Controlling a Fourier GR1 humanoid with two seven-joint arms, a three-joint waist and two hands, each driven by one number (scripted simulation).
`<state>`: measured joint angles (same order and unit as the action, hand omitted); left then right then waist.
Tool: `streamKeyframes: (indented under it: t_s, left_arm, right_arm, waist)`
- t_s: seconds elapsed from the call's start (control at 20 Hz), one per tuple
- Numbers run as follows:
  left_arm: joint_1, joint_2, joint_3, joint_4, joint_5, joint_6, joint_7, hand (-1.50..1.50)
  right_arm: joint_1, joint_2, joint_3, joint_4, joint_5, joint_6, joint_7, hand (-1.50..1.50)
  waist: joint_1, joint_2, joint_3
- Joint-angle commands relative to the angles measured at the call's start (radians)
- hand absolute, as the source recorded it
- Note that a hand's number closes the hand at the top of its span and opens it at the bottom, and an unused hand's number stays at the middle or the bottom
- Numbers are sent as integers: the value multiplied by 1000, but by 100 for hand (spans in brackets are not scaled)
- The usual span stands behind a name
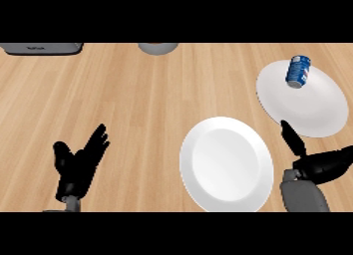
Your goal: Pick the can from the plate and place it in the plate
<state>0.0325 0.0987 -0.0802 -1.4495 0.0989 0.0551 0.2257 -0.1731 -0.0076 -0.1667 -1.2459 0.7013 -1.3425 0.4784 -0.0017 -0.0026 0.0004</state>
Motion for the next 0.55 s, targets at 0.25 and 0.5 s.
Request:
streamKeyframes:
  t_s: [0.25, 0.5]
  left_arm:
    - [20, 19, 28, 44, 0, -56, -65, 0]
    - [30, 9, 32, 15, 7, -54, -42, 0]
  right_arm:
    - [134, 7, 186, -57, 192, -82, 277, -150]
    - [110, 7, 239, 14, 291, -151, 381, -150]
  waist:
    - [1, 1, -2]
    - [6, 2, -1]
